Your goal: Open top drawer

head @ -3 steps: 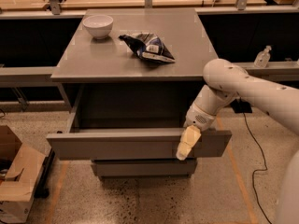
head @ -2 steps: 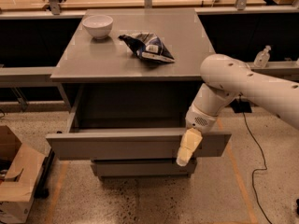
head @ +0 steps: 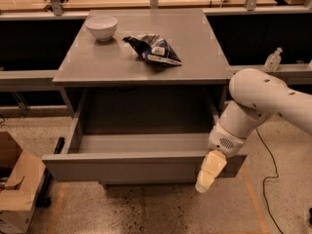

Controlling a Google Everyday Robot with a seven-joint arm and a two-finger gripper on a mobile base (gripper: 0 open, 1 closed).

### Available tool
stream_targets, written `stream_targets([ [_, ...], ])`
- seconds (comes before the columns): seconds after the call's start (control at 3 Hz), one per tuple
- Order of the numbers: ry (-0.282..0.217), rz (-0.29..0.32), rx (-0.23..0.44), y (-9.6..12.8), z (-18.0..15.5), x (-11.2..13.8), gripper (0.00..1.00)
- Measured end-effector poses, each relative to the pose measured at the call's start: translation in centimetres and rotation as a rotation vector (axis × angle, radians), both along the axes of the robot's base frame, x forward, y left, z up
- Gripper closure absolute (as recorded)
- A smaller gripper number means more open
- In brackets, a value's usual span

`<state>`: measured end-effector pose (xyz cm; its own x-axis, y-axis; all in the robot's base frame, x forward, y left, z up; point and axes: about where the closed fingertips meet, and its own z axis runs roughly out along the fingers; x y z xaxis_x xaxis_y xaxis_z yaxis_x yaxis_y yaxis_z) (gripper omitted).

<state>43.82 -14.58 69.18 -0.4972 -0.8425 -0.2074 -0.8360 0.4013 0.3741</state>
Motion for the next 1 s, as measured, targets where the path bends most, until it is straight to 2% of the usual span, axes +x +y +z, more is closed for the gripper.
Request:
stream_targets([
  [1.0,0.000,0.000,0.000,0.01,0.17,0.00,0.00],
])
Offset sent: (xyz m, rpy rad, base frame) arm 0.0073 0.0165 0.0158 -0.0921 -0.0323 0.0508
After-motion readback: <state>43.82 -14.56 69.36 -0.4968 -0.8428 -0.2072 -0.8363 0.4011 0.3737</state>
